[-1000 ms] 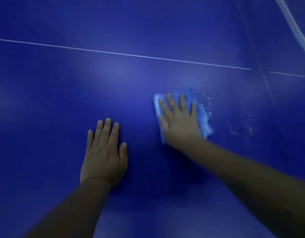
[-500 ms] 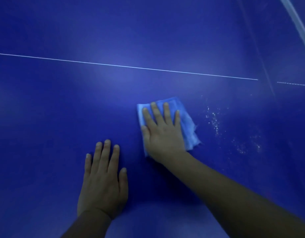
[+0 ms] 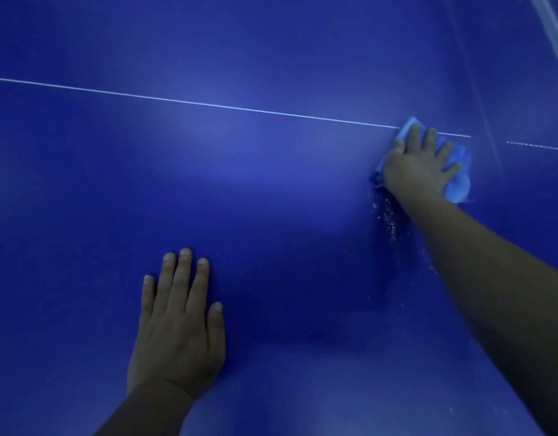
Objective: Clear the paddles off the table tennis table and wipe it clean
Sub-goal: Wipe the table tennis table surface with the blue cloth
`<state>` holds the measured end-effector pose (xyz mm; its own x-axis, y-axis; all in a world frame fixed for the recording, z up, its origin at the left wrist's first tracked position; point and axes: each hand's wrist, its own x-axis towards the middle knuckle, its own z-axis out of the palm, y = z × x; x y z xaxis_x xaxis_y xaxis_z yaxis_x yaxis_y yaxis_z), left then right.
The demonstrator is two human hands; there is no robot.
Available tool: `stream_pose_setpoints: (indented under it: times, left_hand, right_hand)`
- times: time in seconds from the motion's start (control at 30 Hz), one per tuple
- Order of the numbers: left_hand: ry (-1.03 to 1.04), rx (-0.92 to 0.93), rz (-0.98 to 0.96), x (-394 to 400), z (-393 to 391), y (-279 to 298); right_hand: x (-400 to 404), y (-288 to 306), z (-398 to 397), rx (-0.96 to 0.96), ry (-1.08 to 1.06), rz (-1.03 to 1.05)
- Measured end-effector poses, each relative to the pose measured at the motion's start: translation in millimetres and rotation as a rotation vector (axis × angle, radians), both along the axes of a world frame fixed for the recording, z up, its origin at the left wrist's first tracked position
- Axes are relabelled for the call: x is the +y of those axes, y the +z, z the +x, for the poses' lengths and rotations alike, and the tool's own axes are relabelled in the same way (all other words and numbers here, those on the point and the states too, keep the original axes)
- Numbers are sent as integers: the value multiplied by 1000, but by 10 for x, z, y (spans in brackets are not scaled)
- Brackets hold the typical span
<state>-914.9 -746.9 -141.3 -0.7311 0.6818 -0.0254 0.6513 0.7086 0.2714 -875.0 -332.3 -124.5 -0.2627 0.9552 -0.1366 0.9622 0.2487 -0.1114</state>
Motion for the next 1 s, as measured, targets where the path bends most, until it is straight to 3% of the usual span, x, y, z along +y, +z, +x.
stream_pose_setpoints:
  times: [0.1, 0.2, 0.3, 0.53, 0.6, 0.73, 0.8, 0.87, 1.0]
  left_hand:
    - [-6, 1, -2, -14, -5, -12]
    - [-4, 3, -15, -13, -13, -26]
    - [-2, 5, -16, -12, -15, -38]
    - [-2, 15, -27, 5, -11, -31]
    - [-3, 12, -35, -2, -14, -31]
    - [-2, 7, -41, 3, -20, -18]
    - [-3, 7, -39, -4, -14, -12]
    - [-2, 9, -33, -8, 4, -5]
    - [6, 18, -25, -11, 1, -13]
  right_hand:
    - [-275, 5, -192, 7, -23, 26]
    - [-932, -81, -616, -7, 363, 73]
    - [-1291, -79, -873, -13, 694, -22]
    - [241, 19, -101, -34, 295, -56]
    - [73, 1, 237, -97, 478, -9]
    - [-1056, -14, 1226, -78, 1198, 51]
    - [-1264, -8, 1575, -83, 1438, 3]
    - [-978, -5, 1407, -79, 1372, 41]
    - [-261, -14, 407, -54, 798, 59]
